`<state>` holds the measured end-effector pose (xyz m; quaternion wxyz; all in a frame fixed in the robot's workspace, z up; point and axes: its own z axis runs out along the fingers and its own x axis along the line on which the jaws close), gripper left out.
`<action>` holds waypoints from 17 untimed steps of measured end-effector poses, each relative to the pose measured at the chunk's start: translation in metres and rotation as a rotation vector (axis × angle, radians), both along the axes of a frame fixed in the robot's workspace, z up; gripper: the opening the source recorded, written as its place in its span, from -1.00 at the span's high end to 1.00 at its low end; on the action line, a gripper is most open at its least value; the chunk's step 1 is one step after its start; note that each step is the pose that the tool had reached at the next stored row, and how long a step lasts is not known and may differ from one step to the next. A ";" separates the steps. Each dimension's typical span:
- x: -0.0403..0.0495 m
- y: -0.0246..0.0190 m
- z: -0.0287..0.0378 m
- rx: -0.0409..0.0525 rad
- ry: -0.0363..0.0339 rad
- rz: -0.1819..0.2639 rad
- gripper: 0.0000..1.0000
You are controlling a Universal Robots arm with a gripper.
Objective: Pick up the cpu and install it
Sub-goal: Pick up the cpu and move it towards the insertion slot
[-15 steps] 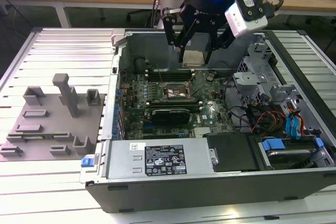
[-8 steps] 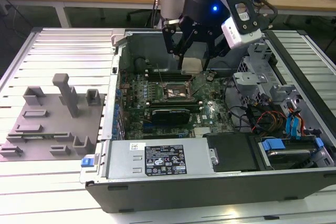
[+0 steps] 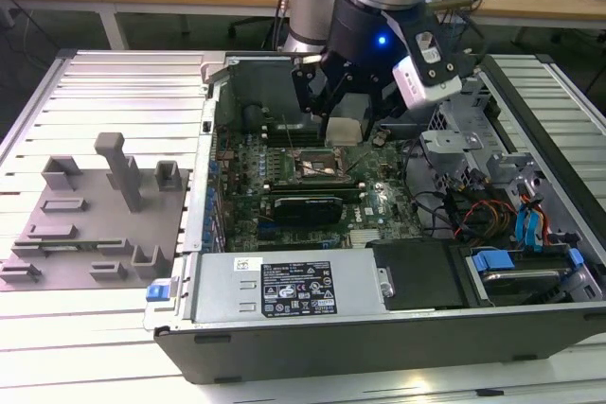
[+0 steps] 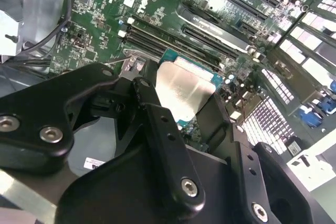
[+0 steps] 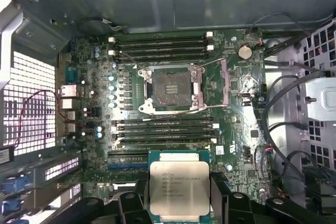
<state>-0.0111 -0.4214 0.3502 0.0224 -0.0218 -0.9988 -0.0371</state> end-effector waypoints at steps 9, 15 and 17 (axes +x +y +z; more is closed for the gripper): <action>0.0000 0.0006 -0.0269 0.0000 0.0001 0.000 -0.09; 0.0000 0.0077 -0.0398 -0.0001 0.0001 0.000 -0.09; 0.0000 0.0125 -0.0441 0.0001 0.0000 0.000 -0.09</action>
